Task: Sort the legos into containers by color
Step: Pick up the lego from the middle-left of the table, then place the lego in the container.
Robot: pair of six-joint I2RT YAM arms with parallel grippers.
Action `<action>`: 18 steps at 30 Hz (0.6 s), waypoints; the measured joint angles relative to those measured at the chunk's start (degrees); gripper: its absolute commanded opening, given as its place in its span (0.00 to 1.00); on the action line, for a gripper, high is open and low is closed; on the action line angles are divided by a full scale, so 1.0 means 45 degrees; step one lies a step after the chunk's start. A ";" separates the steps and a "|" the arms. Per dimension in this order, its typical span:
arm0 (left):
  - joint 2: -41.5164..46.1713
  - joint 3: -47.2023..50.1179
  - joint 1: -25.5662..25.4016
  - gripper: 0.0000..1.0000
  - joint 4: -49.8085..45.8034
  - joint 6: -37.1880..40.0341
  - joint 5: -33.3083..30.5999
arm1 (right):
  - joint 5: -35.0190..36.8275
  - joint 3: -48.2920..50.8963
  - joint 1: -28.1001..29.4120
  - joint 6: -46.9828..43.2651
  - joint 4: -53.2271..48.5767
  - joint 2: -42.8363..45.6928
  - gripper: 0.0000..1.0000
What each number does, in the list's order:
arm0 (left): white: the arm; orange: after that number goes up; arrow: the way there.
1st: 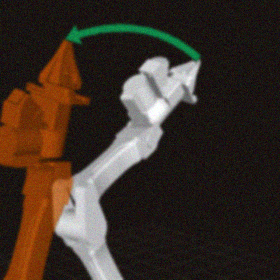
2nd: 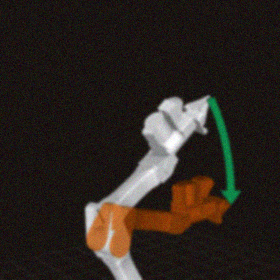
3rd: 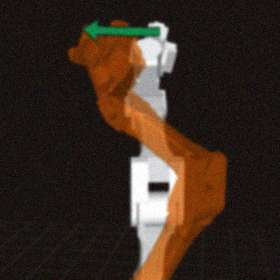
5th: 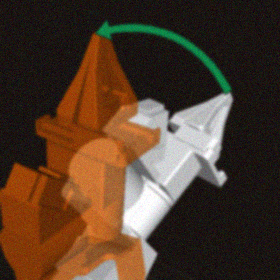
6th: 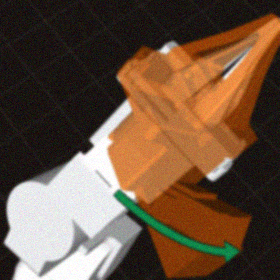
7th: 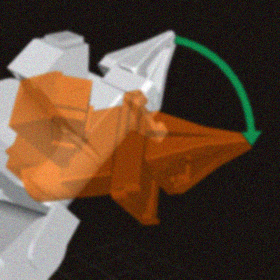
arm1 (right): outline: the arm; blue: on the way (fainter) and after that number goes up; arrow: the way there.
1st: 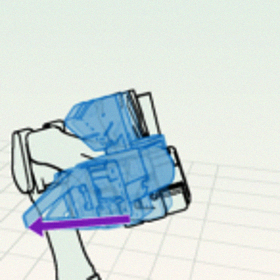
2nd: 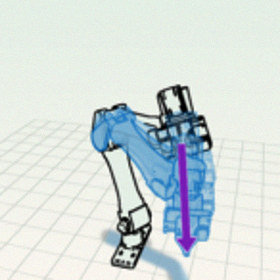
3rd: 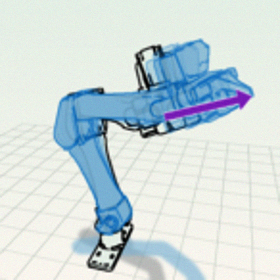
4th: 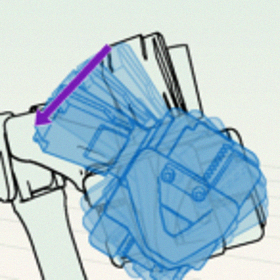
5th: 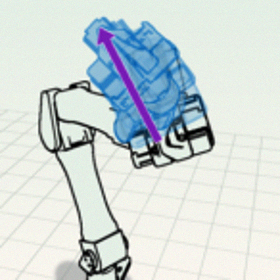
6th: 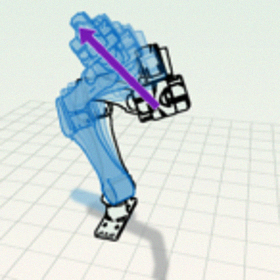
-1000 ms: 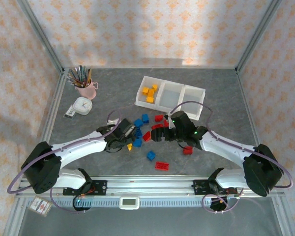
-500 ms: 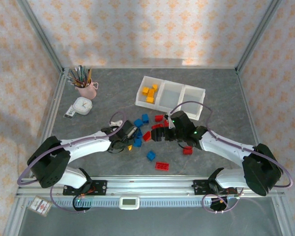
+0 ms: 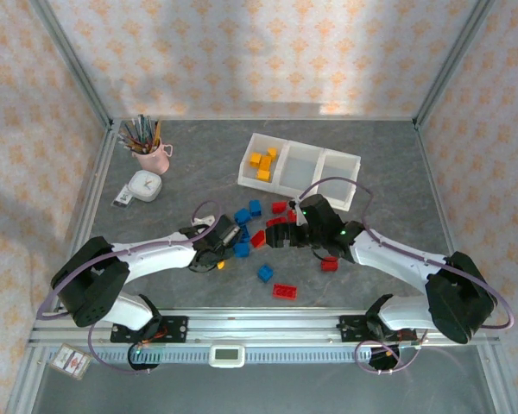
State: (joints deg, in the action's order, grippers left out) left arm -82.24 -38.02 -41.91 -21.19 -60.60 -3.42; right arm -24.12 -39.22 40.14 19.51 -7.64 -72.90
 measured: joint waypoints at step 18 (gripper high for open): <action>0.0325 -0.4537 0.0000 0.19 -0.1792 0.1253 -0.1613 | 0.0408 -0.1409 -0.1797 0.0000 -0.0253 0.0000 1.00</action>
State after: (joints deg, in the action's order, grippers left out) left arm -80.77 -58.43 -41.91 -29.26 -54.96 -10.68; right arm -22.28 -45.56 32.05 19.51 -8.78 -72.90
